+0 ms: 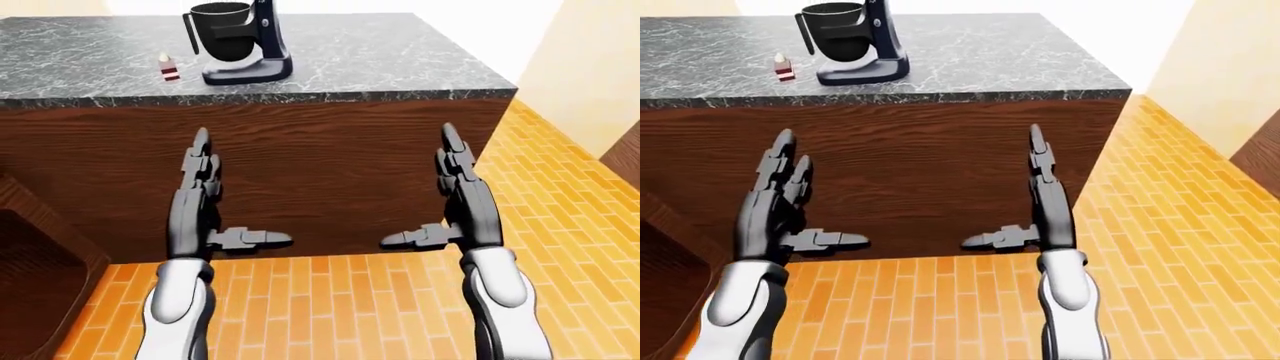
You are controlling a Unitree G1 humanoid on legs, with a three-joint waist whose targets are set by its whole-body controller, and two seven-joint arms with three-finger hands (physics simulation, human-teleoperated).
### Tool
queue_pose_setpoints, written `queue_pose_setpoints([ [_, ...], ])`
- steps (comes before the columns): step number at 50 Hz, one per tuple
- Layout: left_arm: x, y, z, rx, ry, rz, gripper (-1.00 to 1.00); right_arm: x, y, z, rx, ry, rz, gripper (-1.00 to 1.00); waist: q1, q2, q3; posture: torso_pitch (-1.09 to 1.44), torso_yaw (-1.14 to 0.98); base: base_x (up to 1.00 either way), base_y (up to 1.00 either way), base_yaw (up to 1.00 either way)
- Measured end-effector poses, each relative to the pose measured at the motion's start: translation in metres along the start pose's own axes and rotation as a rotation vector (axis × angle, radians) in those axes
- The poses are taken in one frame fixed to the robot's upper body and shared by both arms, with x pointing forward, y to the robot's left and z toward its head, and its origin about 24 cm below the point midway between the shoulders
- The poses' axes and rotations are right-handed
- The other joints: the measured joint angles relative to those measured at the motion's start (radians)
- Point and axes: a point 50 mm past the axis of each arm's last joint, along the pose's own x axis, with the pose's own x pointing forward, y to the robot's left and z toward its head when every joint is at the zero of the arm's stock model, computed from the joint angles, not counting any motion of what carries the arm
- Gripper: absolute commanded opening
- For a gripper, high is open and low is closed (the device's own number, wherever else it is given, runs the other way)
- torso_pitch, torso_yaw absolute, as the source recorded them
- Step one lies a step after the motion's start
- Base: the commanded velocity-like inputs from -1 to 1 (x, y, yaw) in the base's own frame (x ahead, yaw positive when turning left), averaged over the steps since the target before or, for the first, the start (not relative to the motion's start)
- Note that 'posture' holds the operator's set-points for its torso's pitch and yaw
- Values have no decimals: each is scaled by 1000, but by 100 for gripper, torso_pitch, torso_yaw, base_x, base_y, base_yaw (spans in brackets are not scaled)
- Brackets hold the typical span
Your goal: Place the cake in the stand mixer bowl.
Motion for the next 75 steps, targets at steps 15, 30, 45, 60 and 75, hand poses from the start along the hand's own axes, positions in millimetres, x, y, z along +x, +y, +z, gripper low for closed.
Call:
queue_pose_setpoints([
  [15,-1,5,1,7,8,18,100,1,1,1,-25,20,-1,100,-1,16,18,0,0,0,8,0],
  [30,0,2,1,-6,9,5,100,0,-3,3,-46,18,-25,100,-7,4,24,0,0,0,12,0],
  [45,0,6,1,7,8,25,100,0,0,6,-38,5,-11,100,-4,-34,18,0,0,0,17,0],
  [60,-1,4,-2,8,1,14,100,1,0,5,-27,17,-13,100,-6,69,21,0,0,0,18,0],
  [75,-1,0,-8,-7,38,-6,100,0,-7,-5,-49,83,-44,100,-25,-31,9,0,0,0,32,0],
])
